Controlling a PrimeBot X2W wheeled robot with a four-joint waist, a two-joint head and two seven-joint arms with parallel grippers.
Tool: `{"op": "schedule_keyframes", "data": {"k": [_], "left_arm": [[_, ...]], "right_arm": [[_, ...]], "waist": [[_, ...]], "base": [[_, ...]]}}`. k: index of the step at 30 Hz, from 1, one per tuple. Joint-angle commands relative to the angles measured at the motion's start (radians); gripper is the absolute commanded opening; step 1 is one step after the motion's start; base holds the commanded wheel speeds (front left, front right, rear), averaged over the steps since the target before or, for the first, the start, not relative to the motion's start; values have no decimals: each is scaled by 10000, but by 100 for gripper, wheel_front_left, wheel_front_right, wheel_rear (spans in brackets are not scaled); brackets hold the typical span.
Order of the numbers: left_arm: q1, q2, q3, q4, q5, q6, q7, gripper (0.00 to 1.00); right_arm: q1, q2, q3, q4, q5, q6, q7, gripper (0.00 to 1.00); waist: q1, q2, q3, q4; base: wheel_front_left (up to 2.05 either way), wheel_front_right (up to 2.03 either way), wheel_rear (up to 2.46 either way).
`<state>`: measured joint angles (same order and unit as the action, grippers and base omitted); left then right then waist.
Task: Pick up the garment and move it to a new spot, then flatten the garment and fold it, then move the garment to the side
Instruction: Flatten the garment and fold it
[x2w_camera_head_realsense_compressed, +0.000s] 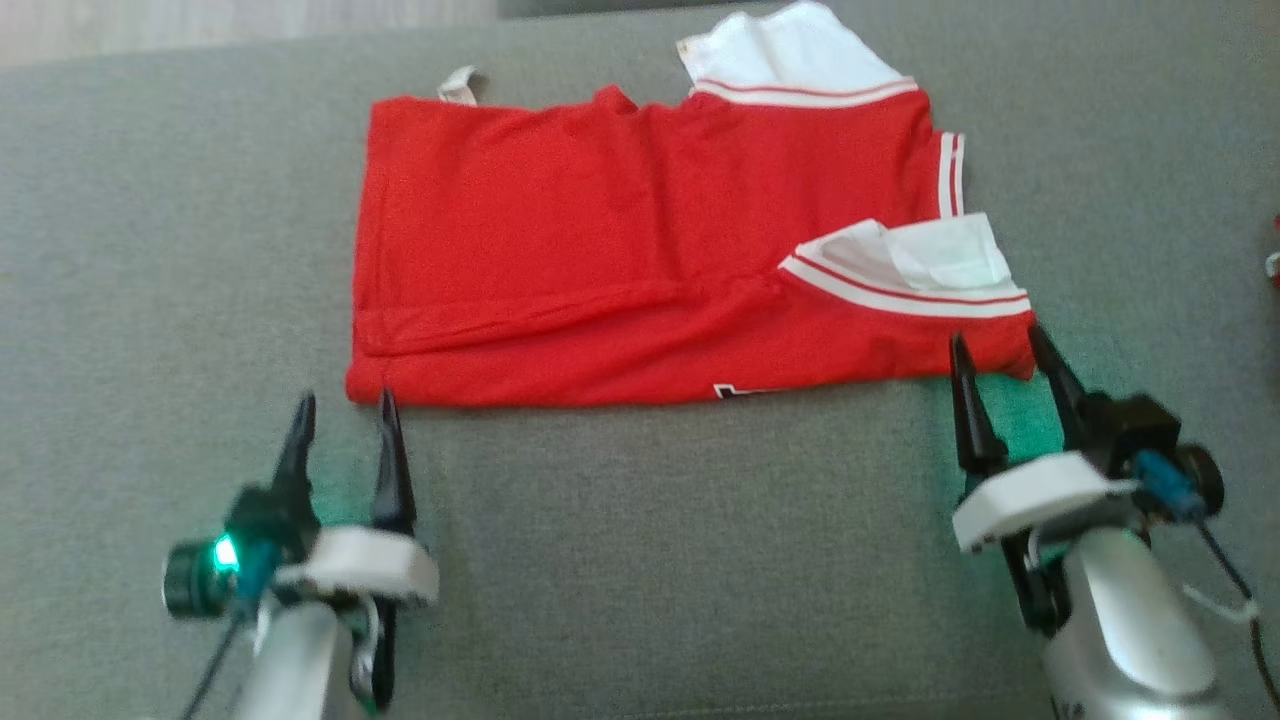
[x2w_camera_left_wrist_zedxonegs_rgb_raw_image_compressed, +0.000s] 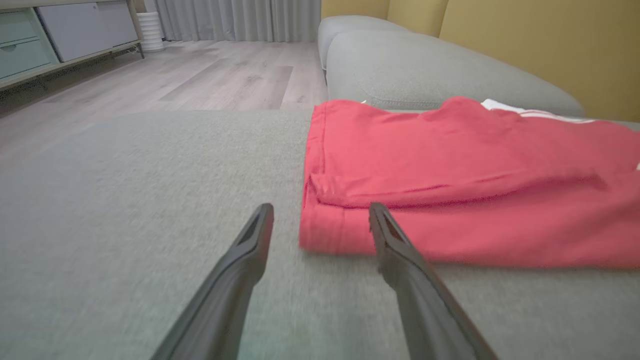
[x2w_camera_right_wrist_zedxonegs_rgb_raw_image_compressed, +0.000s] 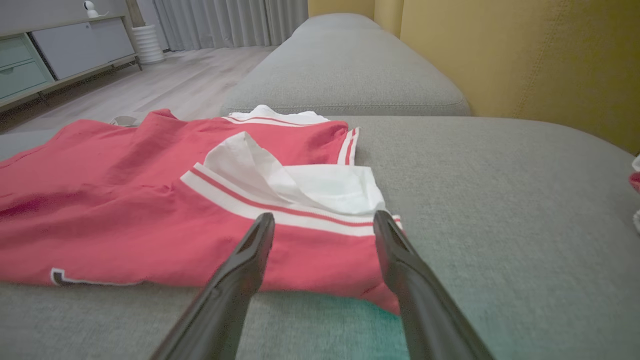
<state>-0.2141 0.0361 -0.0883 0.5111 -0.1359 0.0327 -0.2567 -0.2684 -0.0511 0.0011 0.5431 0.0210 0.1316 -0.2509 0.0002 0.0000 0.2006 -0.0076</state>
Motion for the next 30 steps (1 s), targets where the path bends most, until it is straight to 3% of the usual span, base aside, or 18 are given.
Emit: {"op": "schedule_keyframes", "data": {"k": [1, 7, 11, 16, 17, 18, 19, 20, 28, 29, 30], "left_arm": [[-492, 143, 429, -139, -76, -90, -51, 100], [-1442, 142, 785, 1247, -266, -475, -51, 100], [-1794, 142, 972, 2061, -405, -470, -51, 100], [-2019, 142, 734, 3152, -910, -815, -51, 100], [-2069, 142, 617, 3399, -1005, -891, -51, 94], [-2123, 142, 454, 3653, -1087, -988, -51, 45], [-2184, 142, 283, 3877, -1180, -1084, -51, 18], [-2243, 141, 108, 4081, -1291, -1183, -51, 0], [-2497, 141, -676, 4287, -1916, -1446, -51, 0], [-2488, 141, -734, 4237, -1936, -1456, -51, 0], [-2488, 141, -734, 4237, -1936, -1456, -51, 0]], "right_arm": [[-429, 8, 293, -308, 52, -9, -108, 100], [-830, 8, 395, -360, 145, -9, -108, 100], [-929, 8, 441, -408, -90, -9, -108, 100], [-945, 8, 137, -316, -105, -9, -109, 100], [-939, 8, -19, -246, -121, -9, -109, 100], [-931, 8, -172, -133, -139, -9, -109, 100], [-936, 8, -299, -47, -164, -9, -109, 100], [-942, 8, -374, 42, -226, -9, -109, 100], [-1322, 8, -418, 1682, -217, -9, -109, 100], [-1399, 8, -312, 2018, -158, -9, -108, 73], [-1399, 8, -312, 2018, -158, -9, -108, 73]], "waist": [[-2, 0, 301, -116], [-2, 0, 859, -348], [-2, 0, 1054, -431], [-2, 0, 1176, -464], [-2, 0, 1183, -462], [-2, 0, 1186, -456], [-2, 0, 1187, -442], [-2, 0, 1189, -427], [-2, 0, 1186, -314], [-2, 0, 1190, -300], [-2, 0, 1190, -300]], "base": [[0, 0, 0], [0, 0, 0], [0, 0, 0], [0, 0, 0], [0, 0, 0], [0, 0, 0], [0, 0, 0], [0, 0, 0], [0, 0, 0], [0, 0, 0], [0, 0, 0]]}}
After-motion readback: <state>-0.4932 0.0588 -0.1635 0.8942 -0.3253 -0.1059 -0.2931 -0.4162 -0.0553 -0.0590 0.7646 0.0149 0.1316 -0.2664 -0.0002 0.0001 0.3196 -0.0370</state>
